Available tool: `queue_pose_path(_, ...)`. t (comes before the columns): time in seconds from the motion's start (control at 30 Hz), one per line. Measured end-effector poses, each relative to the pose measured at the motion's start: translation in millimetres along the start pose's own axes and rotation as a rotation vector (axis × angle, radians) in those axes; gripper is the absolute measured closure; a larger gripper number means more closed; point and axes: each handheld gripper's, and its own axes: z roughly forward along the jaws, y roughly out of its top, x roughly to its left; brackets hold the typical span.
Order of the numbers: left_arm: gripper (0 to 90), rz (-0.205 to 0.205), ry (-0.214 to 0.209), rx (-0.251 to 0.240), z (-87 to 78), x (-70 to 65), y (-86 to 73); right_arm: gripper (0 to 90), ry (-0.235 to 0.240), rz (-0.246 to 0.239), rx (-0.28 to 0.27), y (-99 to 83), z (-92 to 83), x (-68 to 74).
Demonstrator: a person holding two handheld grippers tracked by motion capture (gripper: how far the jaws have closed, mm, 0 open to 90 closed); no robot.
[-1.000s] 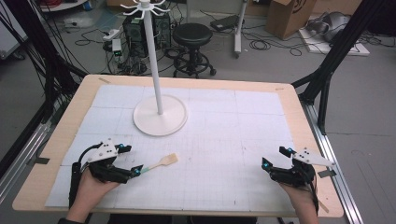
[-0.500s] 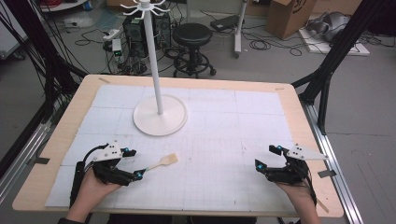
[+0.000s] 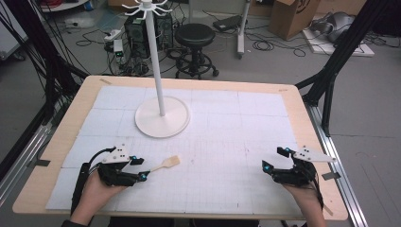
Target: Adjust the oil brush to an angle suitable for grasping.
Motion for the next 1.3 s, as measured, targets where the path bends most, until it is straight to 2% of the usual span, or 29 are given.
queue_pose_path(0.03,53.4,0.014,-0.005,0.019,2.3,-1.0,1.3,14.7,0.002,0.006,0.001,-0.4,-1.0,-0.8)
queue_pose_path(0.13,56.7,0.015,-0.004,0.029,4.7,-2.7,2.6,14.7,0.001,0.006,-0.002,-0.3,-1.4,-1.3)
queue_pose_path(0.27,58.8,0.038,0.002,0.045,8.3,-5.9,5.2,14.7,-0.005,0.007,-0.001,-0.4,-1.0,-1.0)
queue_pose_path(0.37,63.7,0.041,-0.007,0.055,11.2,-7.9,6.7,14.8,-0.008,0.002,0.005,-0.7,-0.6,-0.4)
queue_pose_path(0.53,67.2,0.051,0.007,0.086,15.4,-8.8,6.8,14.8,-0.006,0.001,0.006,-0.4,-0.2,0.0)
queue_pose_path(0.57,69.0,0.049,0.005,0.106,18.2,-8.8,5.3,14.8,-0.006,0.0,0.002,0.1,-0.7,-0.3)
queue_pose_path(0.73,72.6,0.042,0.012,0.106,18.2,-7.8,5.2,14.8,-0.009,-0.009,0.002,0.5,-1.2,-0.4)
queue_pose_path(0.77,75.8,0.031,0.017,0.099,18.7,-7.7,4.8,14.8,-0.009,-0.015,0.009,0.5,-0.5,0.4)
queue_pose_path(0.9,80.1,0.036,0.03,0.091,18.6,-9.0,3.6,14.8,-0.005,-0.026,0.014,1.0,1.6,2.6)
queue_pose_path(1.1,81.1,0.041,0.034,0.095,18.7,-9.7,4.6,14.8,-0.014,-0.042,0.019,1.7,3.1,4.2)
queue_pose_path(1.17,81.4,0.054,0.034,0.104,18.9,-9.9,6.2,14.8,-0.013,-0.045,0.018,1.9,3.8,4.6)
queue_pose_path(1.3,81.6,0.086,0.026,0.078,17.1,-10.0,10.8,14.8,-0.012,-0.046,0.015,2.3,3.5,4.4)
